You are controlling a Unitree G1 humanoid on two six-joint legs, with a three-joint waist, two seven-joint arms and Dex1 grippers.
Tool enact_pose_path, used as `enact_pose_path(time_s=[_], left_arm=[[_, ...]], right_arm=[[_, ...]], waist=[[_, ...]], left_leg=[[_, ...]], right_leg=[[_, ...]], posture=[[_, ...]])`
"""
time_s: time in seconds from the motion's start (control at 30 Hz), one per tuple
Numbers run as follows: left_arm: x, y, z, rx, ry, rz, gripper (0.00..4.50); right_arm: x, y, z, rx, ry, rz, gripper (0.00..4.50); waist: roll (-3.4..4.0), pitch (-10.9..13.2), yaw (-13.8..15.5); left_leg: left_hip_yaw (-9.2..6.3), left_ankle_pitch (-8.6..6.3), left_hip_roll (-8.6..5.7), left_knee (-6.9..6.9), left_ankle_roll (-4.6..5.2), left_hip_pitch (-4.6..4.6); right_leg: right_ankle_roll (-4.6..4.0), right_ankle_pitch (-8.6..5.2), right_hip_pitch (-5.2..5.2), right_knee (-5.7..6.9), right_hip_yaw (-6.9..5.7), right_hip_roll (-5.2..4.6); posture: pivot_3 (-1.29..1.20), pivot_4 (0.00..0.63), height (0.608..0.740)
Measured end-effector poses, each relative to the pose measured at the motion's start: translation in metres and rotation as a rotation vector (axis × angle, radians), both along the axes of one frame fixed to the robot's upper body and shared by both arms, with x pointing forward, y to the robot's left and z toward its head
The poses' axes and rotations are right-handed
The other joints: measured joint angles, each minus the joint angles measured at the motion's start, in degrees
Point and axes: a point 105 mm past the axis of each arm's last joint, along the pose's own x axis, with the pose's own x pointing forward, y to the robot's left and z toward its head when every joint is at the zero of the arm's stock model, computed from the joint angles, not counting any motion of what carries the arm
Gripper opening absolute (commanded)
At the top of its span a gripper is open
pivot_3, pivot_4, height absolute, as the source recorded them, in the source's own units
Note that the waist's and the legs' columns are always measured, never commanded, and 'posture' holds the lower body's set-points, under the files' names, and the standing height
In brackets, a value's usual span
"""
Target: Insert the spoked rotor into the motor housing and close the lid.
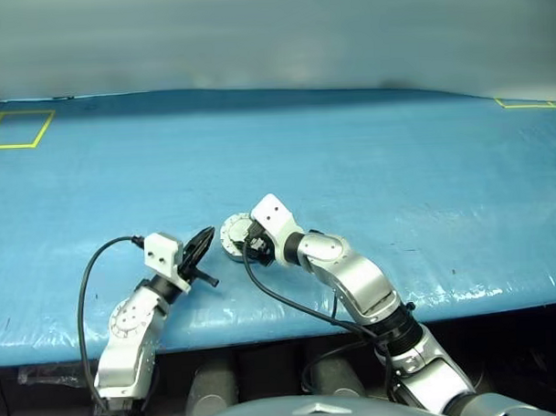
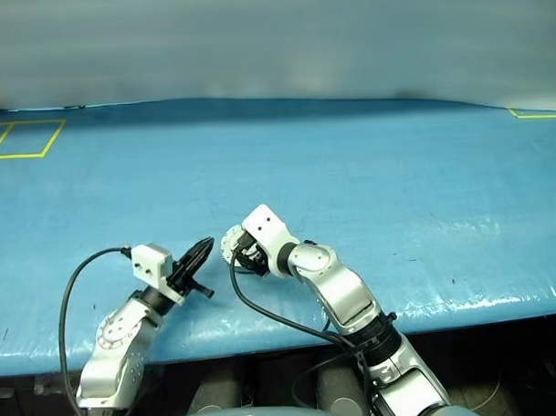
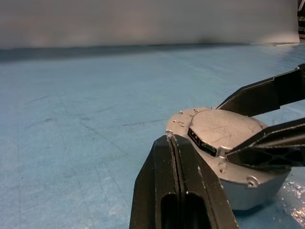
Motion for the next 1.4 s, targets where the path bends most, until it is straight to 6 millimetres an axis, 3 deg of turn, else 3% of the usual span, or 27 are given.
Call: enact_pose_path(time_s=[0.2,0.43,0.93,1.4], left_arm=[[0.014,-0.013,0.013,-0.104,0.181,-0.091,0.00],[0.018,-0.019,0.007,-0.134,0.350,-0.130,0.00],[0.025,-0.010,0.002,-0.101,0.392,-0.049,0.00],[0.018,-0.016,0.002,-0.101,0.407,-0.120,0.00]], right_arm=[[0.000,0.001,0.000,0.005,0.000,0.000,3.07],[0.000,0.000,0.000,0.005,0.002,-0.005,3.07],[0.000,0.000,0.000,0.006,0.005,-0.009,3.07],[0.000,0.000,0.000,0.005,0.008,-0.011,3.07]], waist=[[0.00,-0.01,-0.18],[-0.01,-0.01,-0.15],[-0.01,-0.01,-0.05],[-0.02,-0.02,0.06]], left_leg=[[-0.04,0.00,-0.21,-0.07,0.01,0.01],[-0.06,0.01,-0.23,-0.04,0.01,0.05],[-0.05,0.01,-0.23,-0.05,0.00,0.06],[-0.06,0.00,-0.24,-0.06,0.00,0.06]], right_leg=[[0.01,0.00,0.19,0.00,0.01,0.04],[0.02,-0.01,0.23,-0.01,0.02,0.07],[-0.03,0.01,0.23,-0.01,0.04,0.04],[-0.13,0.06,0.23,-0.03,0.04,0.00]], posture=[[0.00,0.150,0.740],[0.00,0.150,0.740],[0.00,0.150,0.740],[0.00,0.150,0.740]])
